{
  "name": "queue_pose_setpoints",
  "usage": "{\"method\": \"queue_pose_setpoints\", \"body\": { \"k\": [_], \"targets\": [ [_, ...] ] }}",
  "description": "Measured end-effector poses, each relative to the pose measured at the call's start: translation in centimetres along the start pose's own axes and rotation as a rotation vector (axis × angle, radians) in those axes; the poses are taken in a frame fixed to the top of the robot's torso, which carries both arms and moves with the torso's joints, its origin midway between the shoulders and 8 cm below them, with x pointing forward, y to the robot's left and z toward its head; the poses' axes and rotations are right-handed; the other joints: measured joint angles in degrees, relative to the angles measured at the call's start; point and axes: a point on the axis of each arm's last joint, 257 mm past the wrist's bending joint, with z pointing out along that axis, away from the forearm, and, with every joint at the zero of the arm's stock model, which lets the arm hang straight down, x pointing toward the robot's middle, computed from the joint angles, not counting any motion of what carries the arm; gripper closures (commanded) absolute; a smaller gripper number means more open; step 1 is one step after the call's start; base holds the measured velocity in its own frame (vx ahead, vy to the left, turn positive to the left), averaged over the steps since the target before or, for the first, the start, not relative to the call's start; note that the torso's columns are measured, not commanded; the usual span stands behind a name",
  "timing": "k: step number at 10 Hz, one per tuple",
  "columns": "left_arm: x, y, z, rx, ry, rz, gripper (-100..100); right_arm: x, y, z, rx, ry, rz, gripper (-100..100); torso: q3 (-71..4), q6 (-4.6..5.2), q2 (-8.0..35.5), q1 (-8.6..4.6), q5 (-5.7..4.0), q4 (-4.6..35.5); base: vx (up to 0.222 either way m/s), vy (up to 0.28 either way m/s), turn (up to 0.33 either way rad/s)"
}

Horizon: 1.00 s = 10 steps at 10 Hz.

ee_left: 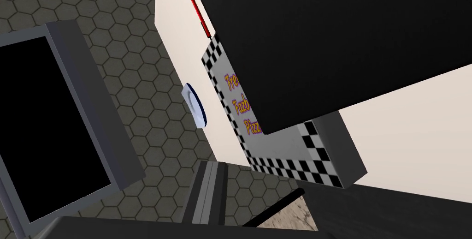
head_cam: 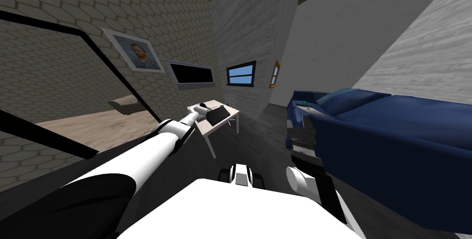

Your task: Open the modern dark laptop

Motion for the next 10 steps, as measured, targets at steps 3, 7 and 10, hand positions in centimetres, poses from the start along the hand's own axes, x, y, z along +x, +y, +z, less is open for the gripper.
{"method": "queue_pose_setpoints", "body": {
  "k": [3, 7, 10],
  "targets": [
    [-0.5, -1.7, -0.8, -0.001, -0.008, -0.001, -100, 0.0, 0.0, 0.0, 0.0, 0.0, 0.0, 0, -0.1, 0.0, -0.1, 0.17, 0.05, 0.0, -0.024, 0.005, -0.031],
    [-0.7, -2.8, -1.3, -0.001, -0.012, -0.002, 0, 0.0, 0.0, 0.0, 0.0, 0.0, 0.0, 0, -0.1, 0.0, -0.1, 0.18, 0.06, 0.0, -0.003, 0.002, -0.003],
    [-0.7, -2.8, -1.3, -0.001, -0.012, -0.002, 0, 0.0, 0.0, 0.0, 0.0, 0.0, 0.0, 0, -0.1, 0.0, -0.1, 0.18, 0.06, 0.0, 0.0, 0.0, 0.0]
  ]
}}
